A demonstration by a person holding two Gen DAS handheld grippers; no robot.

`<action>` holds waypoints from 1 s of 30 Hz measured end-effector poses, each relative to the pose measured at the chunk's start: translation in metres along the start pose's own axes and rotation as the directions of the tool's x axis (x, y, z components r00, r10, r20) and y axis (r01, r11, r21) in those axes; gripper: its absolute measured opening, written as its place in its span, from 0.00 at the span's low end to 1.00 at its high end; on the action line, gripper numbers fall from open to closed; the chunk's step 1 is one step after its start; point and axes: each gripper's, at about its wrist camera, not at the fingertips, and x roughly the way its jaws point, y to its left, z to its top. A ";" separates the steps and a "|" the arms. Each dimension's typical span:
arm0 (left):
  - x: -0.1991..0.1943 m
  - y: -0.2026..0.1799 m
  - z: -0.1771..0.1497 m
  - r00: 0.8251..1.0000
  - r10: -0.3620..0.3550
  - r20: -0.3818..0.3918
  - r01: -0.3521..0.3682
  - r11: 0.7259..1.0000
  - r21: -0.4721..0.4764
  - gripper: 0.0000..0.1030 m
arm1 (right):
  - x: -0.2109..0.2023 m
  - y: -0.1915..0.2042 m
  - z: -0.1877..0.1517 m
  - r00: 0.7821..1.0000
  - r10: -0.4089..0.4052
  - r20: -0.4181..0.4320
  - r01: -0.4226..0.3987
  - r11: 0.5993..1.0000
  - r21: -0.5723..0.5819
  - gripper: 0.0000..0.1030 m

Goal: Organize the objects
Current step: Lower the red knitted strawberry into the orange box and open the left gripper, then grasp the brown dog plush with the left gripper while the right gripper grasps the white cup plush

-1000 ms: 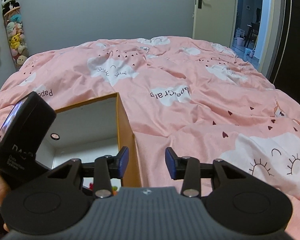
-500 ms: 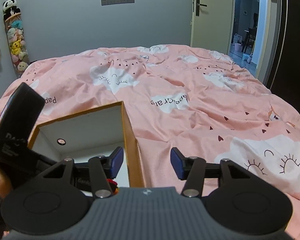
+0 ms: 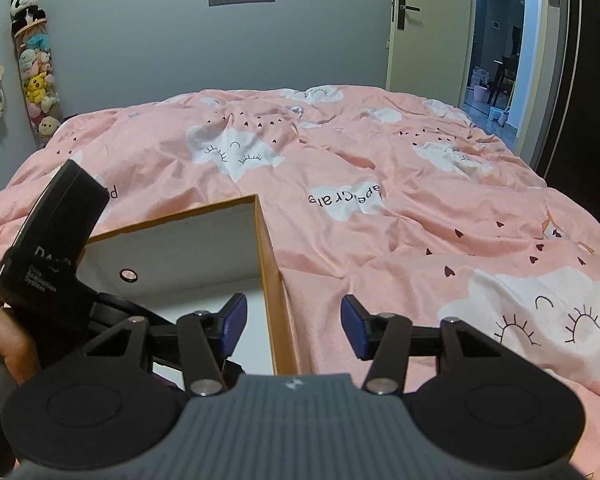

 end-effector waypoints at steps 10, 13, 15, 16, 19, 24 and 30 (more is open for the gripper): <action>-0.040 -0.005 -0.011 0.986 0.036 0.163 -0.042 0.999 0.033 0.48 | -0.014 0.005 0.002 0.999 -0.011 0.033 0.011 1.000 -0.005 0.60; -0.073 -0.012 -0.034 0.945 0.079 0.317 -0.110 0.991 0.082 0.48 | -0.023 0.012 0.001 0.998 0.015 0.058 -0.015 1.000 -0.008 0.62; -0.096 -0.012 -0.052 0.901 0.101 0.422 -0.156 0.983 0.096 0.48 | -0.026 0.020 -0.001 0.997 0.039 0.064 -0.038 0.999 -0.017 0.65; -0.107 -0.010 -0.062 0.875 0.115 0.470 -0.177 0.980 0.089 0.48 | -0.028 0.024 -0.001 0.996 0.032 0.078 -0.030 0.999 -0.030 0.66; -0.137 0.003 -0.087 0.812 0.148 0.565 -0.212 0.976 0.050 0.52 | -0.032 0.041 -0.004 0.993 0.067 0.095 -0.063 0.997 -0.045 0.68; -0.172 0.030 -0.122 0.720 0.237 0.652 -0.248 0.966 -0.078 0.64 | -0.038 0.075 -0.010 0.979 0.150 0.137 -0.139 0.987 -0.084 0.79; -0.194 0.062 -0.155 0.704 0.292 0.648 -0.225 0.956 -0.187 0.65 | -0.047 0.120 -0.018 0.962 0.208 0.177 -0.174 0.966 -0.193 0.89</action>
